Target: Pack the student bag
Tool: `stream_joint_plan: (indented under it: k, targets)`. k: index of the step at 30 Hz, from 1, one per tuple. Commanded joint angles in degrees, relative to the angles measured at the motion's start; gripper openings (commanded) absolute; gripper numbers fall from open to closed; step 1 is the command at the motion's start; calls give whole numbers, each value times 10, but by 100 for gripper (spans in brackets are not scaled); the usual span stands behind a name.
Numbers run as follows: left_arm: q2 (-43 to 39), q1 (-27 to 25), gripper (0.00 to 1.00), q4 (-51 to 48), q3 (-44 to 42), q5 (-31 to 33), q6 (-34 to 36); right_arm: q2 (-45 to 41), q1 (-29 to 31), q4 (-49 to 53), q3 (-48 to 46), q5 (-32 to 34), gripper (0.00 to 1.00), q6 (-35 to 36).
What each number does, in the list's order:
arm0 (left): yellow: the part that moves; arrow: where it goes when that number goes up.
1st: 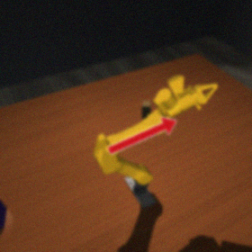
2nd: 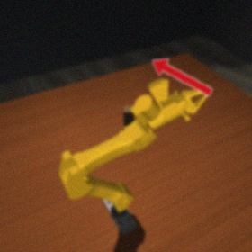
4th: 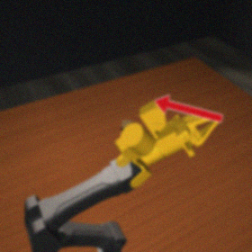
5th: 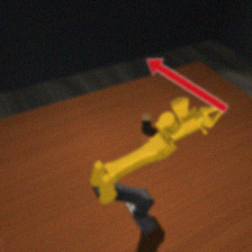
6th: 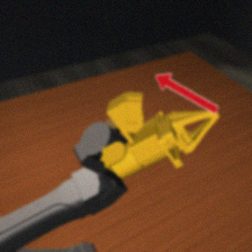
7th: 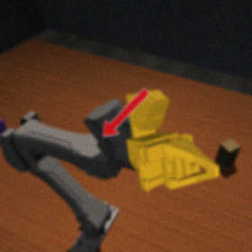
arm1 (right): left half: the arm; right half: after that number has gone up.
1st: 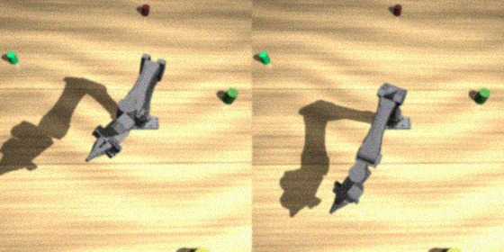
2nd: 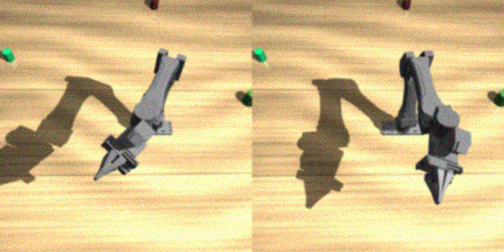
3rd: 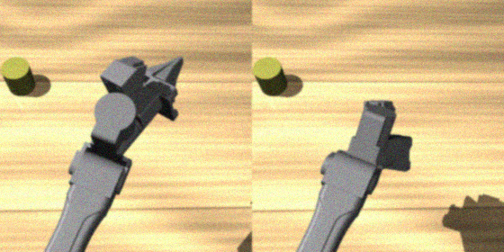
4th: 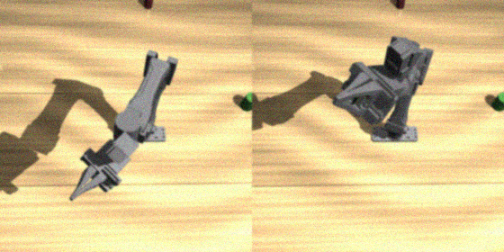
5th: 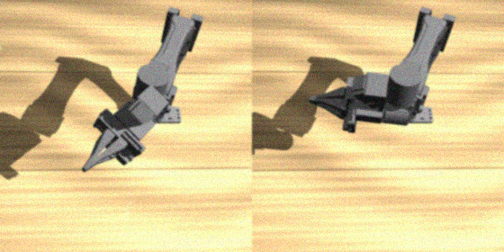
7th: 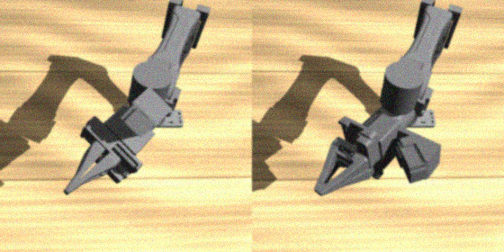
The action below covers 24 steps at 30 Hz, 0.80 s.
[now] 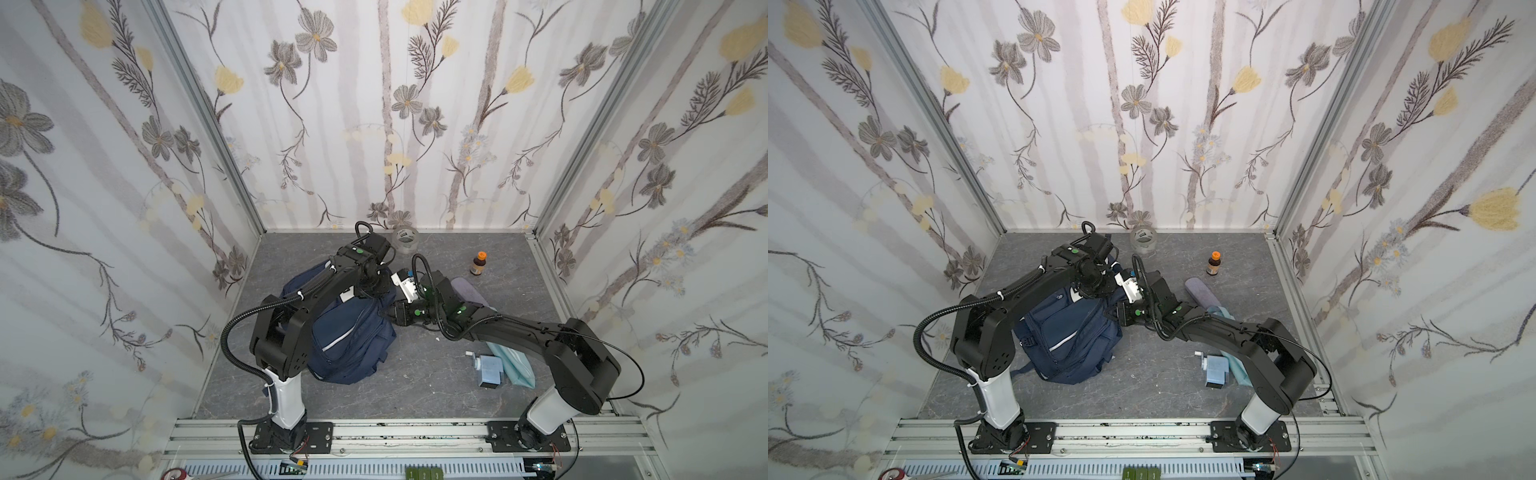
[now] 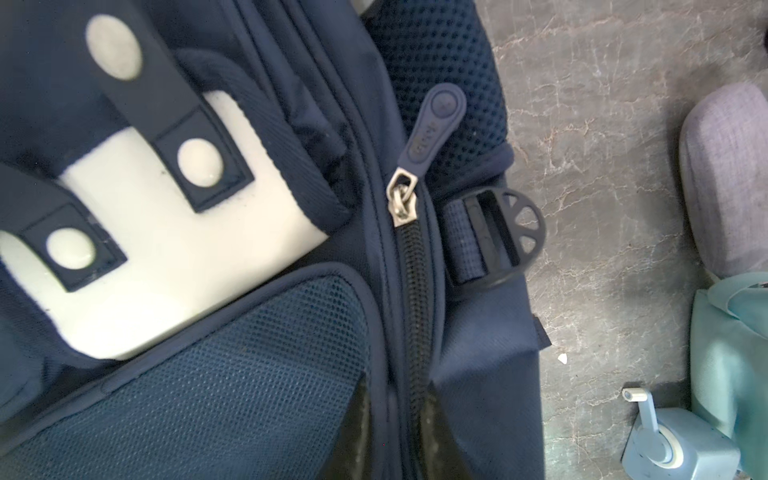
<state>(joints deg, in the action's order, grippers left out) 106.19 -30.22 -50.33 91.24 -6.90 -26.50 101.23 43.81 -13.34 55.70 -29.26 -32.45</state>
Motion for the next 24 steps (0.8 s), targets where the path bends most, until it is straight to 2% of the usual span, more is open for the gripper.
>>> stream_joint_plan:
  k: [1,7,15,20,24]
  targets:
    - [-22,10,0,-11,-6,-19,25,-17,-19,-55,-26,18,53,40]
    - [-59,30,0,-27,-5,-51,100,-38,-73,-69,-74,-19,54,119]
    - [-120,46,0,-44,-8,-86,191,-22,-90,-68,-54,-23,49,304]
    - [-149,53,0,-40,-28,-99,202,0,-91,-70,-34,-48,39,433]
    - [-153,53,0,-29,-41,-108,190,32,-90,-45,-2,-56,28,486]
